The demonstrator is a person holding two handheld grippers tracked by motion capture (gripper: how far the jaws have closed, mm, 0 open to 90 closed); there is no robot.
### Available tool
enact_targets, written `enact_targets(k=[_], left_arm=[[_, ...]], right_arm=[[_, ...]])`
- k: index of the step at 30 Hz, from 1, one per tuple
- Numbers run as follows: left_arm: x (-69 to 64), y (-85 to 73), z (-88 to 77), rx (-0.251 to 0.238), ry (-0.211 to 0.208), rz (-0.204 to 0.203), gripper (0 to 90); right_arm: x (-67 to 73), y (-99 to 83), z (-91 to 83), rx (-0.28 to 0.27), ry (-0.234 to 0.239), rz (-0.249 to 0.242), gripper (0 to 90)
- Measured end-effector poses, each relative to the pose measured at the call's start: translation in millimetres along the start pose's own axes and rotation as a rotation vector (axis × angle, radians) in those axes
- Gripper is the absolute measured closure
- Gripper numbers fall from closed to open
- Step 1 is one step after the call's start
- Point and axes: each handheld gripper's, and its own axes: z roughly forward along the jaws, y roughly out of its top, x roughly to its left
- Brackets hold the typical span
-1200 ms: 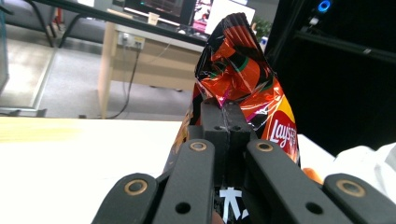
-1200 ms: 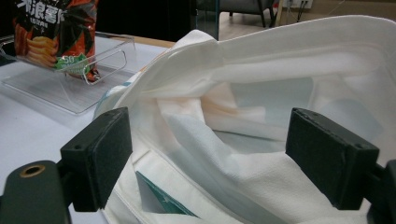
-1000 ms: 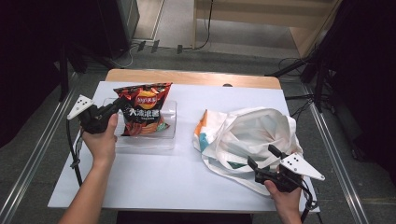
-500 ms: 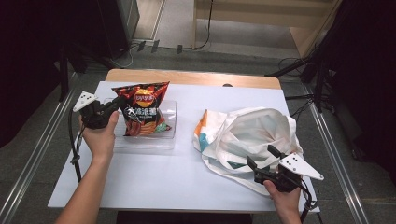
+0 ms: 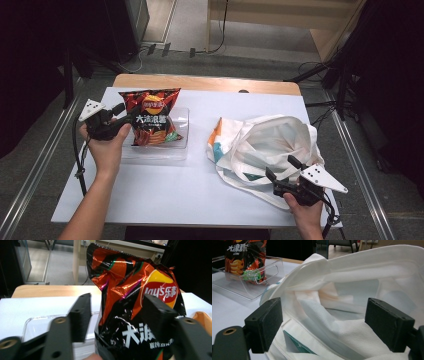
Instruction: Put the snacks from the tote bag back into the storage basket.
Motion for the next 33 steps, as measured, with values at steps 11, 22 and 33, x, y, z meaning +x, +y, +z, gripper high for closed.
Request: enact_targets(k=[11, 22, 33], left_arm=[[-7.5, -12.1, -18.4, 0.007, 0.032, 0.057, 7.5], [-13.8, -30.4, -43.1, -0.006, 0.006, 0.077, 1.7], [-13.5, -46.8, -62.0, 0.001, 0.001, 0.074, 1.7]], right_arm=[[-3.5, -0.6, -0.6, -0.003, -0.008, 0.011, 15.0], [-6.9, -0.8, -2.2, -0.006, -0.016, 0.014, 15.0], [-10.1, -1.1, -2.9, -0.009, -0.022, 0.012, 15.0]])
